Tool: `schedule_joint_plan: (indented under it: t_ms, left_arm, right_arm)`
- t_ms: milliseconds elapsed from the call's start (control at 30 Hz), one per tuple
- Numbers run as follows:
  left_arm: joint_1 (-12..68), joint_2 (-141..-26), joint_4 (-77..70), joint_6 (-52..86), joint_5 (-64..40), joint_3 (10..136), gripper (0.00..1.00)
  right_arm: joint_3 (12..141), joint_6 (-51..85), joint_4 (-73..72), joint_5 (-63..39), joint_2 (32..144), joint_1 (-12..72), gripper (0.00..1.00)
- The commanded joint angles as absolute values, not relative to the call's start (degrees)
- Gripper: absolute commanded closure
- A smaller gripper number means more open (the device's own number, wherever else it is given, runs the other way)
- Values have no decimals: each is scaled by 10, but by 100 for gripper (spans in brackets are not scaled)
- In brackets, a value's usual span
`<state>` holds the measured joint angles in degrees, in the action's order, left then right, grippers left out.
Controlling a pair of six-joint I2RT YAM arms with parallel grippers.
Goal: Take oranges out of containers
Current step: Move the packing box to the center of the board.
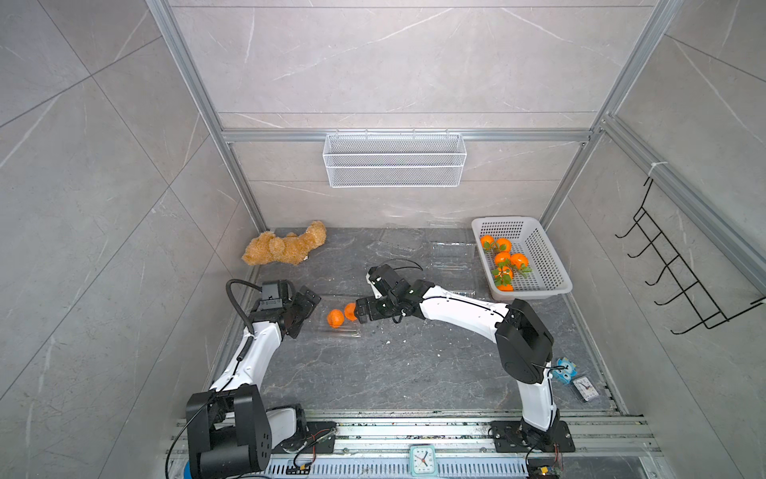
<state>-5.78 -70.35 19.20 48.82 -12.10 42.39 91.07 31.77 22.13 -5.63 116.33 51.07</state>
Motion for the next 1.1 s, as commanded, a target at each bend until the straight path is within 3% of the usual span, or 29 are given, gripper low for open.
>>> schedule_joint_plan:
  t_ms: [0,133,400,800,1067]
  left_arm:
    - [-59,-727,160,478,-123,415,1]
    - [-21,-763,114,455,-107,412,1]
    - [28,-786,43,470,-154,400,0]
    - [146,-815,13,503,-132,412,0]
    - [181,-850,-5,521,-127,432,1]
  right_arm:
    - [887,358,170,-96,1156,504,0]
    - [875,392,111,-151,1178,500,2]
    - [811,430,30,-186,1180,492,19]
    - [647,406,-36,-192,1076,446,25]
    - [582,409,-81,-240,1029,386,24]
